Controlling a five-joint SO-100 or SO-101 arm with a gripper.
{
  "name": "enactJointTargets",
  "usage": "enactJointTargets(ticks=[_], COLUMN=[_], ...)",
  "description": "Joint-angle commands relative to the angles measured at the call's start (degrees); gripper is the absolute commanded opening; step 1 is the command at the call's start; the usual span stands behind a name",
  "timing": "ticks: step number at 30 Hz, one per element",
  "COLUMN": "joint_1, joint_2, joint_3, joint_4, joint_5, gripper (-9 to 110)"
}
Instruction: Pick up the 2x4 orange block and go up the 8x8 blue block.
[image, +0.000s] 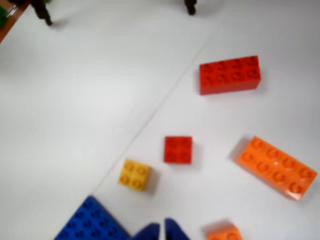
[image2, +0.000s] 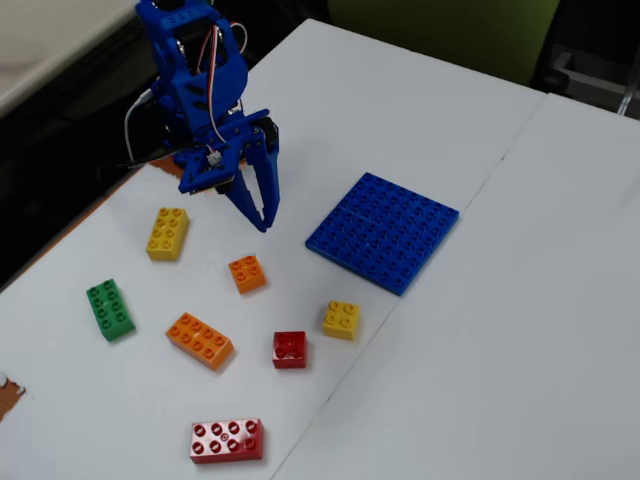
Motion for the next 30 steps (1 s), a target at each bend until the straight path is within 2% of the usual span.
enactJointTargets(ticks=[1,5,13,21,30], joint_1=[1.85,3.96,7.91,13.8,21.36], joint_2=[-3.52,-8.17,-16.87,-25.14,-31.55], joint_3=[-6.86,-11.51,-22.76,-37.18,-43.59], joint_4=[1.05,3.34,16.79,31.64,35.51], joint_5=[-6.94,-16.17,-42.71,-61.17,-77.52], gripper=[0,0,0,0,0])
